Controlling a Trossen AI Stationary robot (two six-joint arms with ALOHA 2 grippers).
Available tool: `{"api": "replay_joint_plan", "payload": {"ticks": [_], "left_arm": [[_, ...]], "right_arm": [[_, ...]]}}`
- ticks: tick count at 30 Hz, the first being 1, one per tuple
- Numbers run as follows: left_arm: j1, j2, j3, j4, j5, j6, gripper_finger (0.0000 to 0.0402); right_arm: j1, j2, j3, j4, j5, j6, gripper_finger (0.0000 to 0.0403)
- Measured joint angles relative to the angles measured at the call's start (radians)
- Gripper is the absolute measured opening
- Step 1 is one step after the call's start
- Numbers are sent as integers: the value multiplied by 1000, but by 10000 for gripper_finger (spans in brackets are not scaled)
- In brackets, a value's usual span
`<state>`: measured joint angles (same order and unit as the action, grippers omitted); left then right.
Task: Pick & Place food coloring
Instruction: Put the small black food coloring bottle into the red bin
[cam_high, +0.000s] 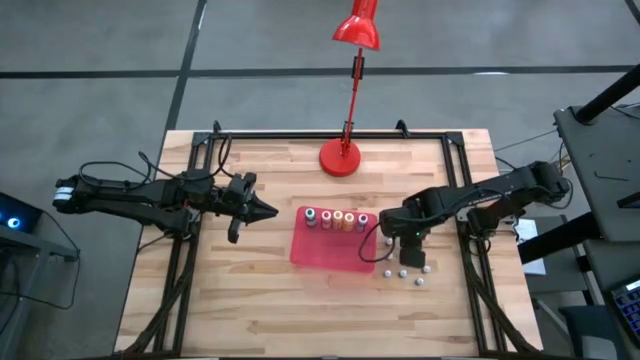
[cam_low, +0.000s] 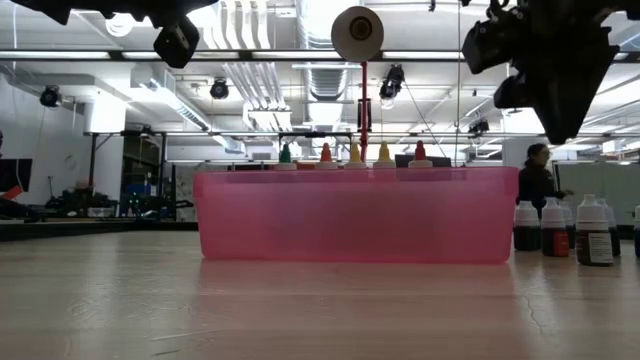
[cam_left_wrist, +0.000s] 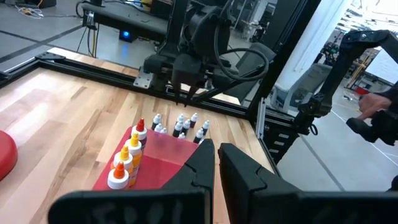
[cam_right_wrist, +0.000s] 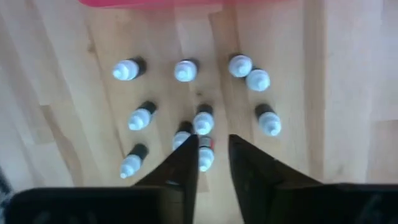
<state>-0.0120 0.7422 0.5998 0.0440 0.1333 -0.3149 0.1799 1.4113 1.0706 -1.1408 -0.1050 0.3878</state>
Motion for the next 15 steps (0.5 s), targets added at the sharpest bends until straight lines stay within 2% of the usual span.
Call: {"api": "replay_joint_plan", "payload": {"ticks": [3,7,15], "left_arm": [[0,0,0,0,0,0,0],[0,0,0,-1,0,0,0],[0,0,0,-1,0,0,0]], "right_arm": [[0,-2,-1,-13,52,-13,129],[-5,-22,-9,-19,57,-75,175],[-4,-100,-108,10,56,-139,208]]}}
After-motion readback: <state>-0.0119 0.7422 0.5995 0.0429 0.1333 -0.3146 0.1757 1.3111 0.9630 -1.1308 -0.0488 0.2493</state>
